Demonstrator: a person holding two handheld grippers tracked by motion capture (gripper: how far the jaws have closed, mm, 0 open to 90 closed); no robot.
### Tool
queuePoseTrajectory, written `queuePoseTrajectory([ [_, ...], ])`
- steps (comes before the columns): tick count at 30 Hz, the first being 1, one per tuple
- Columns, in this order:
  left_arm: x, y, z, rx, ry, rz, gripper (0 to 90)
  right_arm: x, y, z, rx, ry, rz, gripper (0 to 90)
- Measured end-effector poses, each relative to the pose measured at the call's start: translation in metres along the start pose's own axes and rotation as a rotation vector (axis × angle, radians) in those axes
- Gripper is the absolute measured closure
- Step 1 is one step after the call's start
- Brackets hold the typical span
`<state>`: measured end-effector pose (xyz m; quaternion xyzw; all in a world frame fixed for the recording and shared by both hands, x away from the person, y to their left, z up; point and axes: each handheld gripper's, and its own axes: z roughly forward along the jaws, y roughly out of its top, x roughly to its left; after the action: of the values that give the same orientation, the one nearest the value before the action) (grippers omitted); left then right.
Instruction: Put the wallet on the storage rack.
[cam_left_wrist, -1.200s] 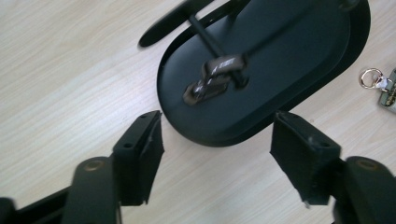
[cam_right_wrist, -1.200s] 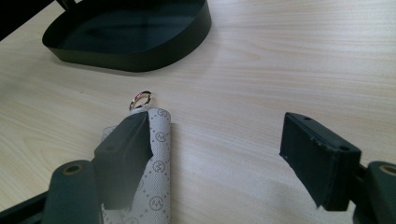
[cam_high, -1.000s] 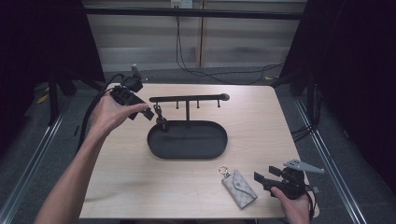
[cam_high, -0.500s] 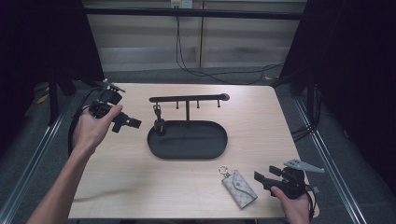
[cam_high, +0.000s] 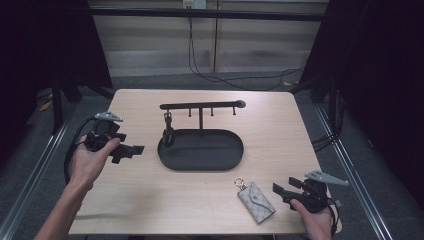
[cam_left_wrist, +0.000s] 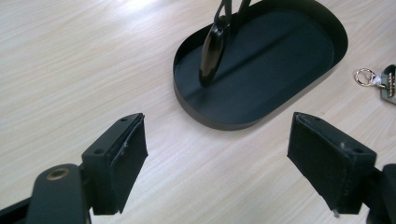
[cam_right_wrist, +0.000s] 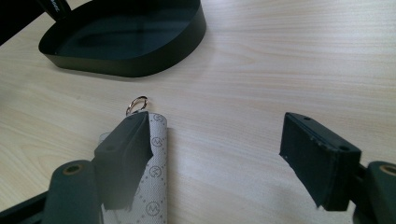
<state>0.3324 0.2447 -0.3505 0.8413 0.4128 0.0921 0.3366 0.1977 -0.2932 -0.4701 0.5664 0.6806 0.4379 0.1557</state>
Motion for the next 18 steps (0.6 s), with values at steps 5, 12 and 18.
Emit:
queuePoseTrajectory([
  [5, -0.001, -0.019, -0.005, -0.055, 0.007, -0.026, 20.6, 0.001, 0.001, 0.001, -0.002, -0.002, -0.003, 24.6],
  [12, -0.002, -0.049, -0.011, -0.122, -0.018, -0.042, 23.4, 0.001, 0.002, 0.001, -0.004, 0.001, -0.001, 24.4],
  [18, -0.008, -0.072, -0.008, -0.144, -0.034, -0.030, 23.5, 0.003, 0.003, 0.002, 0.008, 0.005, -0.009, 23.3],
])
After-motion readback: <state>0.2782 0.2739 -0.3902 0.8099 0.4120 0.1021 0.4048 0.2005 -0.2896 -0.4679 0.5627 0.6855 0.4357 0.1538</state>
